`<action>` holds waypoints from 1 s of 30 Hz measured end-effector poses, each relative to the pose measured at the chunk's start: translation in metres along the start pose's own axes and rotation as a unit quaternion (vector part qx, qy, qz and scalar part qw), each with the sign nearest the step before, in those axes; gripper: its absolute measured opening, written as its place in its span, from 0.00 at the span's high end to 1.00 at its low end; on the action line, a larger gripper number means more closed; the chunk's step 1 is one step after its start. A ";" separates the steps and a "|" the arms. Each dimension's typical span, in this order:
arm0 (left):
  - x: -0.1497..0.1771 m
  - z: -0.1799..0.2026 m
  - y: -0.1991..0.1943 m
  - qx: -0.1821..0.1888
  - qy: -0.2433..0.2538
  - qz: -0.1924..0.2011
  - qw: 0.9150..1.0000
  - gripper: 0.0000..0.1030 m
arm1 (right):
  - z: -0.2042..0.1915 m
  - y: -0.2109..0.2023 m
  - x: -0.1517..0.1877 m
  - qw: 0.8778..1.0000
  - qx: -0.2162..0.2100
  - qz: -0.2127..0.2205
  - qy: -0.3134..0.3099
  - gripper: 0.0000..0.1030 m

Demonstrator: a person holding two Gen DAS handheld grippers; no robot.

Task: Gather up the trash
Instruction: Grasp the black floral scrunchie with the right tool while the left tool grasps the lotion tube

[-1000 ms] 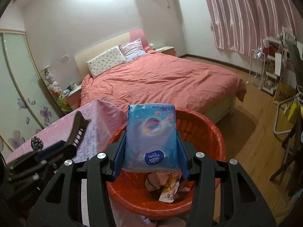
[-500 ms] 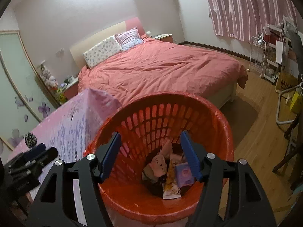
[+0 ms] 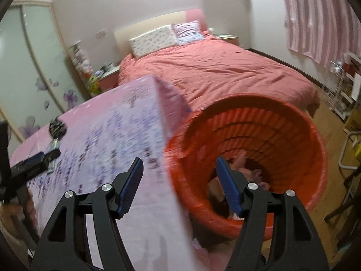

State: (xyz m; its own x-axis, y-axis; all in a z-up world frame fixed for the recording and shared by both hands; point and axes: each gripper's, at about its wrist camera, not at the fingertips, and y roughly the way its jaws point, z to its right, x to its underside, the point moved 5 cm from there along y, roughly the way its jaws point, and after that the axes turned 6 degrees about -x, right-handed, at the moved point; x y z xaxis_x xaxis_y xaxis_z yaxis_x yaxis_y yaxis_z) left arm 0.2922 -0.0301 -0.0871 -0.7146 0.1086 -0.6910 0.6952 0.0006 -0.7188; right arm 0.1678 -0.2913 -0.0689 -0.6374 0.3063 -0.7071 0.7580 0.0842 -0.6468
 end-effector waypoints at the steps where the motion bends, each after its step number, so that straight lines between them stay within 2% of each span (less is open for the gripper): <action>1: -0.001 -0.016 0.005 -0.013 -0.014 -0.001 1.000 0.23 | -0.010 0.003 0.002 1.000 -0.005 -0.005 -0.009 0.35; 3: -0.002 -0.040 0.017 -0.025 -0.036 -0.009 0.999 0.25 | -0.021 0.008 0.004 1.000 -0.011 -0.012 -0.017 0.35; 5: -0.002 -0.054 0.028 -0.021 -0.053 -0.022 0.998 0.34 | -0.033 0.015 0.006 0.999 -0.017 -0.021 -0.025 0.35; 8: -0.003 -0.062 0.045 -0.017 -0.058 -0.042 0.997 0.45 | -0.046 0.022 0.008 0.999 -0.022 -0.030 -0.034 0.35; 10: -0.007 -0.064 0.054 -0.019 -0.057 -0.052 0.997 0.49 | -0.052 0.026 0.008 0.999 -0.023 -0.033 -0.036 0.35; 13: -0.016 -0.067 0.062 -0.037 -0.048 -0.052 0.997 0.71 | -0.058 0.032 0.009 0.998 -0.025 -0.038 -0.038 0.35; 18: -0.012 -0.097 0.058 -0.080 -0.039 -0.059 0.994 0.71 | -0.076 0.038 0.013 0.997 -0.034 -0.046 -0.052 0.35; 23: 0.002 -0.158 0.047 -0.124 -0.058 -0.064 0.989 0.71 | -0.104 0.052 0.015 0.995 -0.054 -0.058 -0.062 0.35; 30: 0.012 -0.201 0.041 -0.107 -0.089 -0.063 0.988 0.71 | -0.167 0.083 0.008 0.989 -0.103 -0.064 -0.087 0.35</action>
State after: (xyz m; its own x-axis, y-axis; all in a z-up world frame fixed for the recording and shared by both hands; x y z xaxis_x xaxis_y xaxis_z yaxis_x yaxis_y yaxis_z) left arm 0.3282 0.1706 -0.1096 -0.7856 -0.0833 -0.6131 0.5866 0.2147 -0.7809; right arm 0.2486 -0.1241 -0.0801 -0.7308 0.1144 -0.6729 0.6700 0.3087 -0.6752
